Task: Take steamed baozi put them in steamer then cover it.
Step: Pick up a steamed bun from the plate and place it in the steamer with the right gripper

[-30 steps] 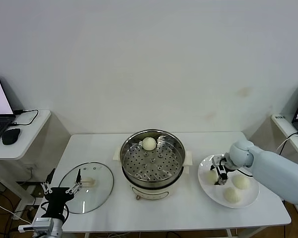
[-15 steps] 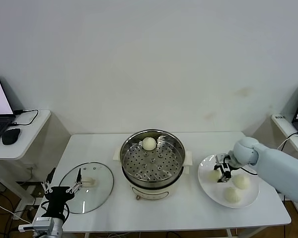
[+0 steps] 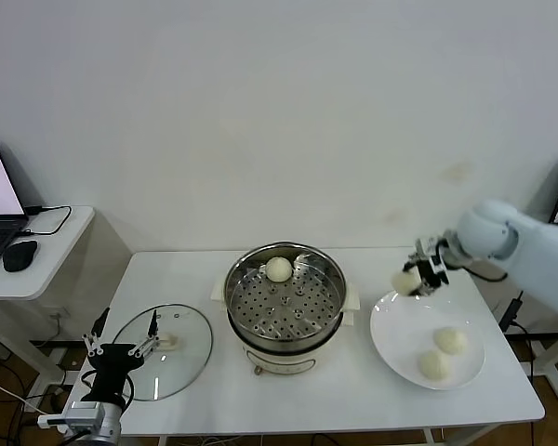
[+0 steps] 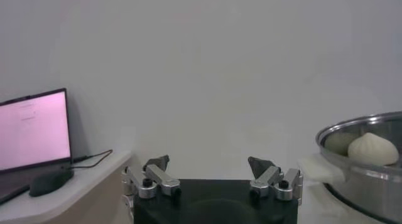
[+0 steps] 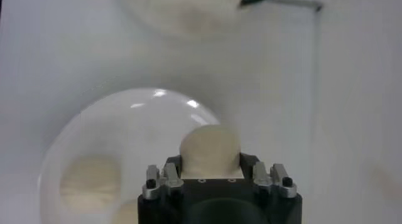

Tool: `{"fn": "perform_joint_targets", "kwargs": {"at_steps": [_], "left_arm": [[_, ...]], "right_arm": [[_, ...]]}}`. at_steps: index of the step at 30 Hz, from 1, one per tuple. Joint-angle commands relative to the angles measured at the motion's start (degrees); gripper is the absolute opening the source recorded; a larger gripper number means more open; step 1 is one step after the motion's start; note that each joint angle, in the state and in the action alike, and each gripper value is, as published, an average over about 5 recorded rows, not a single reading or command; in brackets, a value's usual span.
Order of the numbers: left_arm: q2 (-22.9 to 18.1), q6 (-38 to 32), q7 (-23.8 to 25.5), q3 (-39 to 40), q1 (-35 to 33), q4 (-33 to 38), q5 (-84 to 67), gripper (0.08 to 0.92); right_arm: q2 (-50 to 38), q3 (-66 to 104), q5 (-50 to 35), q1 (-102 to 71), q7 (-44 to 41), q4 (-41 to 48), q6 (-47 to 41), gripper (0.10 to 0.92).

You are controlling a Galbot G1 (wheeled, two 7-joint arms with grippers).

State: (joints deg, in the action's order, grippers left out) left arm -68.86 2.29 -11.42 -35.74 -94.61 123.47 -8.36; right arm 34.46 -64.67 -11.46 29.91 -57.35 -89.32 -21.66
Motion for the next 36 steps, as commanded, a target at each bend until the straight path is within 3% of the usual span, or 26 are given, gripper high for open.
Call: {"fn": "perform_joint_targets", "kwargs": {"at_steps": [1,9,18,36], "left_arm": [[0.0,0.0,0.0,0.1,0.1,0.0,0.0,0.823],[-0.5,0.0,0.0,-0.5,0.0,0.6,0.0,0.823],[-0.7,0.0,0.1,-1.6,-0.4,1.7,0.0,0.823],[-0.9,-0.4,0.1,-1.4,-0.2,0.6,-0.2,0.823]], "right_arm": [[13.1,-11.2,-17.5,17.9,5.4,-5.2,-8.4,0.587],[28.0,-8.8,-22.6,7.8,11.5,0.7,-15.5,0.594],[39.3,-7.0,-19.2,-2.4,12.7,12.2,-16.8,0.594],[43.0,-5.0,-12.9,-10.1,13.8,20.4,-16.8,0.596]]}}
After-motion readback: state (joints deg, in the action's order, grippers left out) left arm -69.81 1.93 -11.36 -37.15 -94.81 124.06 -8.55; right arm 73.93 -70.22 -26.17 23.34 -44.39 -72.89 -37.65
